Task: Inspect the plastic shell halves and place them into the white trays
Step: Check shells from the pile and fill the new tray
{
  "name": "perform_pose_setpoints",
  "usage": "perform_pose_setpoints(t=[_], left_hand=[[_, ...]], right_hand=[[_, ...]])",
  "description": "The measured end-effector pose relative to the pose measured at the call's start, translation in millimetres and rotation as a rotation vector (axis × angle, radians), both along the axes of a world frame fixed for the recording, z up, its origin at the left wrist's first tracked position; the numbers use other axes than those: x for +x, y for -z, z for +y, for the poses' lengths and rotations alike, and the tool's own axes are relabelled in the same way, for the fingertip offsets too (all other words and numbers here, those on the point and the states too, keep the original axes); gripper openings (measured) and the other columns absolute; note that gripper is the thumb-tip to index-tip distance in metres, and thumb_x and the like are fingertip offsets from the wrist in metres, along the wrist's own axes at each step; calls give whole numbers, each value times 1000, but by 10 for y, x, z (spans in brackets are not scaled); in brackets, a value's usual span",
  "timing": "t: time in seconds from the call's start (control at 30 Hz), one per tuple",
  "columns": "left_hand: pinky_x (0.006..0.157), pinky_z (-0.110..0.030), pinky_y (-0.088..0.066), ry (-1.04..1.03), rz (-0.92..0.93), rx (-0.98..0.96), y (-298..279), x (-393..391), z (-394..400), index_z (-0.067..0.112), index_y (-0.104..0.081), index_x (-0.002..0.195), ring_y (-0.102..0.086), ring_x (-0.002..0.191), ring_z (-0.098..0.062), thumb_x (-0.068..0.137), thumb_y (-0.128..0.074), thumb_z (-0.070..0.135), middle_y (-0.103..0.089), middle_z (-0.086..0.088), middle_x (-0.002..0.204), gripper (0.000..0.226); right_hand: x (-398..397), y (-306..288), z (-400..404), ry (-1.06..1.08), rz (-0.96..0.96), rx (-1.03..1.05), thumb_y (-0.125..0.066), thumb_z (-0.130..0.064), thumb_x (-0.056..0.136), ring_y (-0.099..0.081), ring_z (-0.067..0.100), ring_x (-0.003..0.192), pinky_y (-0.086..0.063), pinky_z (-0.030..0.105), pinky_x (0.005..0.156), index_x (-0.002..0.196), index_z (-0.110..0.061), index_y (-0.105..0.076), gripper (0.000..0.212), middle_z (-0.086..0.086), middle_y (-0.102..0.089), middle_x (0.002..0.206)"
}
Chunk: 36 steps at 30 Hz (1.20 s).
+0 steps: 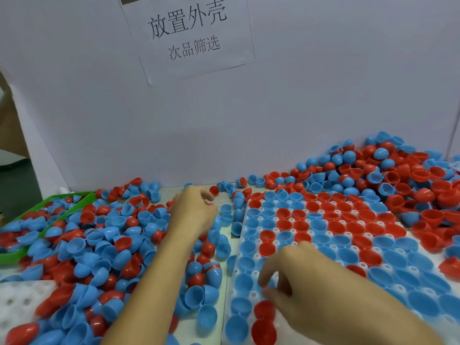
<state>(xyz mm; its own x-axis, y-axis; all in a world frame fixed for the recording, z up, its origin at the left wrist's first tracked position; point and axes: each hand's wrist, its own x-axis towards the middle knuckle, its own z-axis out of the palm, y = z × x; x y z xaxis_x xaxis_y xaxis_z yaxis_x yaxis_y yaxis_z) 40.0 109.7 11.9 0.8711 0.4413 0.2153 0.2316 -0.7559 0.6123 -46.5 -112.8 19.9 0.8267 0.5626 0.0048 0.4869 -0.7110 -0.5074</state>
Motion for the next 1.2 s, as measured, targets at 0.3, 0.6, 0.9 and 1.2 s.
perform_pose_setpoints(t=[0.3, 0.6, 0.9, 1.2], left_hand=[[86, -26, -47, 196, 561, 291, 83, 405, 50, 13, -66, 116, -56, 104, -17, 89, -76, 19, -61, -4, 130, 29], [62, -32, -52, -58, -80, -760, -88, 291, 133, 8, -63, 112, -55, 86, -21, 100, -38, 6, -59, -10, 99, 27], [49, -26, -49, 327, -251, -1360, -48, -401, -801, 4, -60, 111, -64, 64, -17, 103, -48, 7, -64, -11, 86, 14], [81, -39, -61, 486, -240, -1215, 145, -569, -939, 13, -63, 120, -73, 104, -28, 102, -50, 4, -67, -16, 122, 24]], right_hand=[[195, -3, -167, 55, -25, 111, -58, -32, 97, -64, 0, 67, -59, 21, 71, 107, -29, -71, 16, -20, -60, 71], [310, 97, -204, 100, -47, 257, -58, -29, 97, -64, -5, 64, -47, 12, 54, 102, -32, -72, 15, -16, -65, 63], [356, 202, -18, 261, 81, 598, -51, -43, 98, -68, -1, 84, -59, 23, 74, 117, -43, -57, 20, -18, -65, 99], [422, 151, -80, 282, 128, 796, -64, -17, 95, -74, 11, 71, -59, 23, 62, 100, -26, -72, 13, -8, -75, 81]])
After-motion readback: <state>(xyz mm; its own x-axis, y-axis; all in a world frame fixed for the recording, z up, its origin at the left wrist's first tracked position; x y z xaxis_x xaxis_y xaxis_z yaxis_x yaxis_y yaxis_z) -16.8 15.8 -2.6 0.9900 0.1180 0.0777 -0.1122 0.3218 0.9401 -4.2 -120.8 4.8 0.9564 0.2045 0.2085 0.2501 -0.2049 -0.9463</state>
